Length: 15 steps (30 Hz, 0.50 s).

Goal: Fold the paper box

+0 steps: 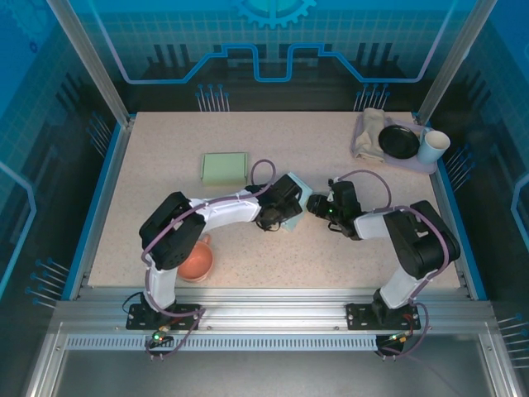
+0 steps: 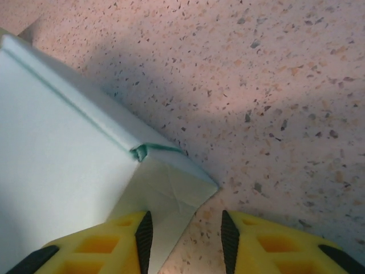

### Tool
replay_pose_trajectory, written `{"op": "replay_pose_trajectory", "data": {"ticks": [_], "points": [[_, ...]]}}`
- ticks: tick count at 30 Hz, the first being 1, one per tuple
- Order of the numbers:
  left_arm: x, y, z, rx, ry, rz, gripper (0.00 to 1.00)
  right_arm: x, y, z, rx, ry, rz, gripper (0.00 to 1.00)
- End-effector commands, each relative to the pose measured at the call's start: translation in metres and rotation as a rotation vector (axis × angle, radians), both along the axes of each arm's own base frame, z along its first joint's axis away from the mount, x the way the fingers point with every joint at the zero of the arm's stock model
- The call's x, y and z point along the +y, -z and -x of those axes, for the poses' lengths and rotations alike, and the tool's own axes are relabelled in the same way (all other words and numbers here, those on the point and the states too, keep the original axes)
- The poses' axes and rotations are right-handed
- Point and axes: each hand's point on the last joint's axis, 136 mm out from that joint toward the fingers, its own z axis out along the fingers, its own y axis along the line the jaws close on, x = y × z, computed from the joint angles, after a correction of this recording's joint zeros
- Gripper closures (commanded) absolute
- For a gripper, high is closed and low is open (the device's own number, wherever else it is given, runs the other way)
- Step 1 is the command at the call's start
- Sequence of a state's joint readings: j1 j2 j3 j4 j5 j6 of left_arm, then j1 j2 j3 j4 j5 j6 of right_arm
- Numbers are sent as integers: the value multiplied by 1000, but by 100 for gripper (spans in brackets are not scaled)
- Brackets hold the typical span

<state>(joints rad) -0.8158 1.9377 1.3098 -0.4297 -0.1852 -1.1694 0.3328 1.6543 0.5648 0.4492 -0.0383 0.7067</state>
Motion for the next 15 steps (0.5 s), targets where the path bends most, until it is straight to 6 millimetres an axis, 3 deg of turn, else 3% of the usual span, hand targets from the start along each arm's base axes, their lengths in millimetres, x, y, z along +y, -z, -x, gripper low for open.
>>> {"op": "replay_pose_trajectory", "data": {"ticks": [1,8,15], "points": [[20,-4,21,64,46,-85,16,-21,16,21,114,38,47,57],[33,-37,9,-5,37,-120,14,-35,3,29,124,55,59,61],[40,-71,-17,-150,132,-134,14,-29,-8,36,149,64,-6,70]]}}
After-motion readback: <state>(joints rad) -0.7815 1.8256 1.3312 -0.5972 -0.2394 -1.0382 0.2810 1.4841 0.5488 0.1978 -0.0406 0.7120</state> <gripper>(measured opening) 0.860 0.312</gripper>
